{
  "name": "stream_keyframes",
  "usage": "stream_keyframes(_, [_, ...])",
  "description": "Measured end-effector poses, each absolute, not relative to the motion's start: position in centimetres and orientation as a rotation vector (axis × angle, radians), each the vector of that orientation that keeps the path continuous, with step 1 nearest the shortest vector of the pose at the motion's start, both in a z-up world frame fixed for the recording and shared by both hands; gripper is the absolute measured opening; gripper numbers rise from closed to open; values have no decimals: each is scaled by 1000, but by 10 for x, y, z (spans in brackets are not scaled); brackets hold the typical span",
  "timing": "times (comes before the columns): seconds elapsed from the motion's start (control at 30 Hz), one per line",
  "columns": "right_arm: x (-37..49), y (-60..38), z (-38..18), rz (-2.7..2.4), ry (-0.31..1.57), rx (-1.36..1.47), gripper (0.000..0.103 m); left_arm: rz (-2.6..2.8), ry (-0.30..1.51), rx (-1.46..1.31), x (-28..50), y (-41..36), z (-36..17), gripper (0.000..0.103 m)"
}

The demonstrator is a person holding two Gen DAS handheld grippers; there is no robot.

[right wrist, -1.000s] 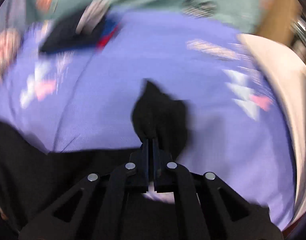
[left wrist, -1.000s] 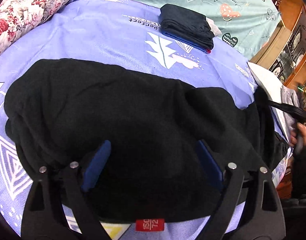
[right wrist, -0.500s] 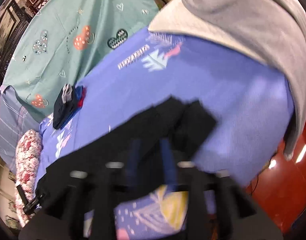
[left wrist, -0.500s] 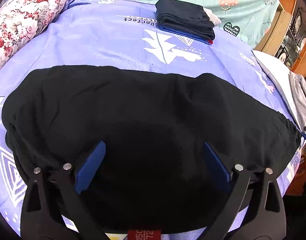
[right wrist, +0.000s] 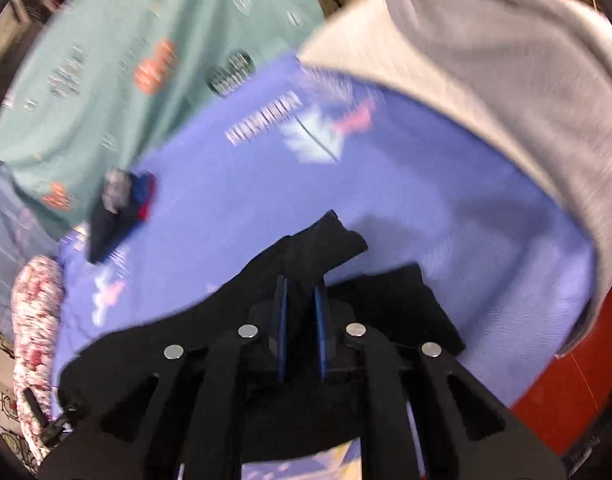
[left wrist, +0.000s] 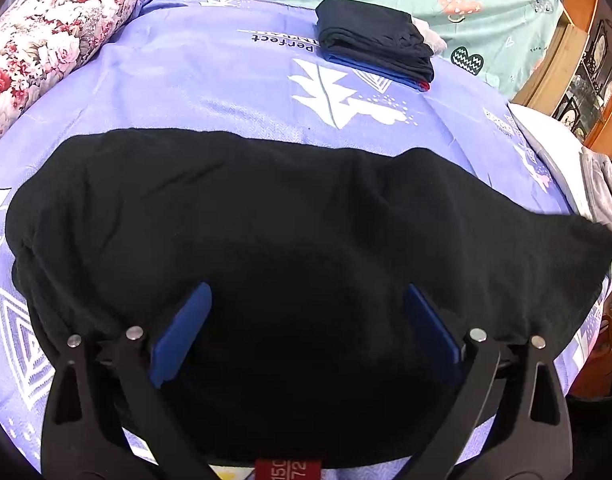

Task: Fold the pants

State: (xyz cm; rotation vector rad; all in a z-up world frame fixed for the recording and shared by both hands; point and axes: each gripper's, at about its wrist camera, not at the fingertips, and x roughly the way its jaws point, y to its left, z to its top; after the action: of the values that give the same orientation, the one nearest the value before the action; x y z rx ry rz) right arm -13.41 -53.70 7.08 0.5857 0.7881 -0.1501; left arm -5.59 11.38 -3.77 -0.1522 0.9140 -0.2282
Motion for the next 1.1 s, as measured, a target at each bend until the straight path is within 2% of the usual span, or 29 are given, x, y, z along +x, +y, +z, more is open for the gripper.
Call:
stream_keyframes(0.07, [-159, -533, 96, -159, 724, 555, 12, -228, 910, -143, -57, 113, -38, 98])
stream_keyframes(0.13, [-174, -534, 99, -190, 722, 550, 12, -229, 906, -150, -57, 113, -38, 98])
stream_keyframes(0.37, [-183, -552, 27, -254, 855, 590, 12, -232, 911, -123, -59, 110, -39, 98])
stream_keyframes(0.6, [-182, -547, 53, -224, 800, 519, 12, -235, 909, -96, -66, 111, -36, 98])
stream_keyframes(0.7, [-173, -551, 31, -233, 903, 490, 14, -236, 917, -75, -68, 111, -36, 98])
stream_keyframes(0.8, [-171, -555, 19, -253, 955, 475, 24, -229, 931, -44, -74, 110, -32, 98])
stream_keyframes(0.83, [-173, -554, 26, -286, 944, 449, 38, -228, 935, -44, -77, 111, -29, 98])
stream_keyframes(0.87, [-177, -552, 41, -350, 903, 394, 47, -232, 933, -48, -82, 114, -22, 98])
stream_keyframes(1.0, [-172, -535, 92, -374, 790, 303, 48, -166, 873, 23, -91, 124, 2, 99])
stream_keyframes(1.1, [-125, -488, 113, -63, 795, 346, 49, -64, 942, 29, -76, 144, -13, 101])
